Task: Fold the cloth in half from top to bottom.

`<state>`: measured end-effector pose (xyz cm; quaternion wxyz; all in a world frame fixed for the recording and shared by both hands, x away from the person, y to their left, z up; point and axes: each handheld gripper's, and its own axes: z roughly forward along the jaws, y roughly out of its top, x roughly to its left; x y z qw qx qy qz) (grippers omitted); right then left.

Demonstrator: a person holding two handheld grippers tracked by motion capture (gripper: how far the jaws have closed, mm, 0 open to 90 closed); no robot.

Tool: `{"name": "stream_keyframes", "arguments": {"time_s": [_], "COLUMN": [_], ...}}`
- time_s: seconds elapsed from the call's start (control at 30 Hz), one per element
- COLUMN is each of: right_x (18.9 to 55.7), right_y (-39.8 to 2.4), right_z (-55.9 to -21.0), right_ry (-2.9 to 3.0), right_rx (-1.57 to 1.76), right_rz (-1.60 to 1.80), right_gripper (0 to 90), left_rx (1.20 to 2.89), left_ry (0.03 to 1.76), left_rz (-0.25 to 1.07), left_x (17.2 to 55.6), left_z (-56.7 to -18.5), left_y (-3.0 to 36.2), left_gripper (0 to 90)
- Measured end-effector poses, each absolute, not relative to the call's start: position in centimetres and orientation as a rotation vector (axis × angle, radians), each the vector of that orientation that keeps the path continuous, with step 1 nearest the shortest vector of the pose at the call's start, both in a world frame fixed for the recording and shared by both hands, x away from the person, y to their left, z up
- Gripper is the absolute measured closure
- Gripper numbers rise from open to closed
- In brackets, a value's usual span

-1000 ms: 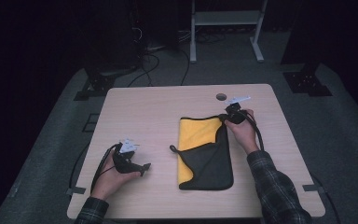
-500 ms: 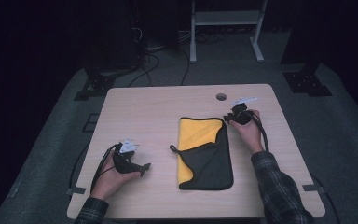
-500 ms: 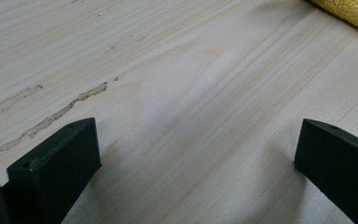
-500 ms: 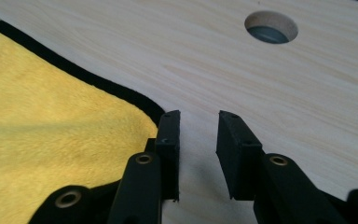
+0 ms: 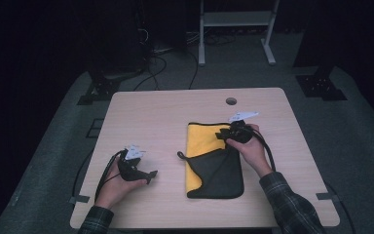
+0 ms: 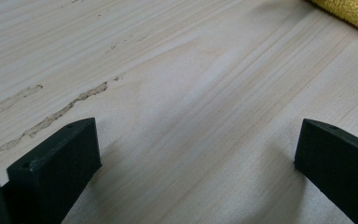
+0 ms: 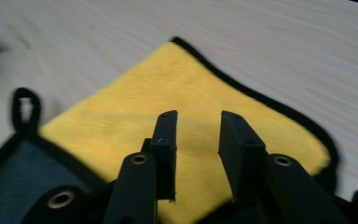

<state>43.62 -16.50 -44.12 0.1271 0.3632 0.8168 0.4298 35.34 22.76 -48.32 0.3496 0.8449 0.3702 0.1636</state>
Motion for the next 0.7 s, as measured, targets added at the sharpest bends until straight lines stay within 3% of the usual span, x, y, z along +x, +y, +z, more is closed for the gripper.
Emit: {"name": "stream_keyframes", "arguments": {"time_s": [0.27,0.7], "right_x": [42.1,41.3], "right_y": [-12.0,-6.6], "right_z": [-44.5,-45.6], "right_ry": [2.494,2.620], "right_rx": [0.956,0.843], "right_rz": [1.335,1.379], "right_gripper": [57.0,49.7], "left_rx": [2.189,2.186], "left_ry": [0.960,0.966], "left_rz": [0.424,0.427], "left_x": [35.3,35.3], "left_z": [-48.3,-48.3], "left_y": [22.8,22.7], "left_gripper": [0.0,0.0]}}
